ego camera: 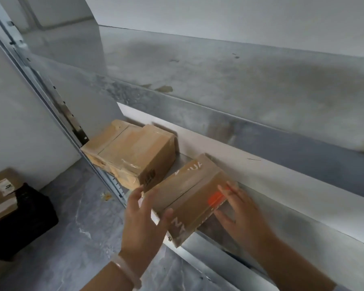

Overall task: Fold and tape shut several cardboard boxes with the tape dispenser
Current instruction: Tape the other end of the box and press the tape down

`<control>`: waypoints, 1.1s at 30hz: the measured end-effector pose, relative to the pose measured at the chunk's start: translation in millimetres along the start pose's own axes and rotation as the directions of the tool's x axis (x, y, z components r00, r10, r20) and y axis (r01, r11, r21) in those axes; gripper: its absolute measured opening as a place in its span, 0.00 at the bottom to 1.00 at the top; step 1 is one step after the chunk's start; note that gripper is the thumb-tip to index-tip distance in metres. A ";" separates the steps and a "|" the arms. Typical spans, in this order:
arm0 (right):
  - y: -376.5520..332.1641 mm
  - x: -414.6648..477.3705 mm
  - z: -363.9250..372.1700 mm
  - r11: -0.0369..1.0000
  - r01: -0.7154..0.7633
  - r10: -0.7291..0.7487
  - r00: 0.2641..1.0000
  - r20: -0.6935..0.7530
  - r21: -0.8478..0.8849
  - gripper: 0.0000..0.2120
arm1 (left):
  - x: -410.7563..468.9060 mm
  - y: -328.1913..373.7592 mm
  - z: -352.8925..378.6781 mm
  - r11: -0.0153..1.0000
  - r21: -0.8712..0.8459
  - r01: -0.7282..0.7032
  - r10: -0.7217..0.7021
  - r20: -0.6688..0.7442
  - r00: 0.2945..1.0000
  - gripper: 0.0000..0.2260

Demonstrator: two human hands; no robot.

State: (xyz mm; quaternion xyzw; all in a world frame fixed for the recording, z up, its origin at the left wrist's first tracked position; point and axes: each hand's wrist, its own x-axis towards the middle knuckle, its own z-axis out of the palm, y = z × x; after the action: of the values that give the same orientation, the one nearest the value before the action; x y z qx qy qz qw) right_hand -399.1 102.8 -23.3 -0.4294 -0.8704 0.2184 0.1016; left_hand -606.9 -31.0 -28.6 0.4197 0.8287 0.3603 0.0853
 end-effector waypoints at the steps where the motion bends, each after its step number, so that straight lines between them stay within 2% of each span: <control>1: -2.3 -3.0 1.1 0.999 -0.050 0.051 0.998 -0.035 0.009 0.30 | 10.7 3.0 -7.0 0.966 0.090 -0.243 0.244 -0.002 0.970 0.22; 2: -3.9 -5.3 4.0 0.993 -0.107 0.109 0.993 -0.054 0.039 0.28 | 23.4 3.5 -9.0 0.878 0.178 -0.445 0.429 0.120 0.895 0.20; 3: -8.9 -7.6 6.9 0.982 -0.161 0.167 0.985 -0.049 0.102 0.26 | 35.7 5.6 -9.2 0.780 0.236 -0.580 0.504 0.312 0.805 0.19; 4: -13.9 -8.6 11.7 0.963 -0.207 0.215 0.976 -0.027 0.175 0.24 | 46.4 7.0 -7.7 0.724 0.256 -0.641 0.477 0.485 0.733 0.21; 5: -20.0 -8.6 17.8 0.938 -0.240 0.248 0.969 -0.002 0.250 0.23 | 54.5 7.7 -6.9 0.711 0.263 -0.652 0.414 0.594 0.690 0.23; 6: -24.9 -7.5 24.9 0.907 -0.270 0.277 0.960 0.026 0.324 0.22 | 59.8 5.3 -7.1 0.704 0.271 -0.656 0.381 0.635 0.671 0.24; 9: -37.4 -0.9 40.7 0.832 -0.309 0.300 0.949 0.095 0.461 0.28 | 60.7 -8.4 -9.0 0.672 0.269 -0.690 0.440 0.604 0.664 0.23; 13: -53.4 19.6 48.8 0.885 -0.299 0.291 0.954 0.078 0.357 0.39 | 67.0 -26.4 -11.5 0.642 0.242 -0.728 0.553 0.512 0.658 0.22; 17: -62.2 41.3 50.7 0.874 -0.344 0.335 0.938 0.087 0.344 0.34 | 76.4 -40.9 -15.4 0.559 0.212 -0.802 0.654 0.482 0.583 0.20; 19: -67.9 47.5 56.1 0.858 -0.354 0.346 0.934 0.091 0.373 0.35 | 79.5 -47.0 -16.5 0.540 0.215 -0.814 0.675 0.467 0.571 0.19; 24: -84.9 53.3 66.3 0.855 -0.358 0.332 0.934 0.135 0.375 0.52 | 89.7 -58.1 -21.1 0.461 0.235 -0.856 0.705 0.489 0.514 0.19; 26: -88.8 46.1 62.3 0.875 -0.347 0.323 0.938 0.128 0.338 0.50 | 90.9 -55.5 -21.8 0.472 0.213 -0.856 0.703 0.495 0.511 0.18; 29: -92.1 19.5 46.4 0.904 -0.360 0.358 0.932 0.051 0.232 0.40 | 89.1 -34.1 -17.8 0.504 0.133 -0.853 0.738 0.448 0.505 0.18; 31: -87.0 -7.9 29.9 0.903 -0.416 0.425 0.901 -0.087 0.104 0.33 | 85.6 -7.8 -9.8 0.470 0.051 -0.881 0.803 0.389 0.451 0.18; 33: -77.2 -40.7 13.1 0.883 -0.470 0.462 0.858 -0.226 0.023 0.31 | 78.9 22.7 2.2 0.400 -0.031 -0.916 0.864 0.345 0.366 0.19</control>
State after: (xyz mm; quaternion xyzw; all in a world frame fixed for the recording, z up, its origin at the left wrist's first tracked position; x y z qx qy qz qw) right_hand -433.4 25.4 1.7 -0.6506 -0.7270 0.1721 0.1365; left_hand -641.5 38.7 -2.3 0.8566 0.4708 0.2085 -0.0314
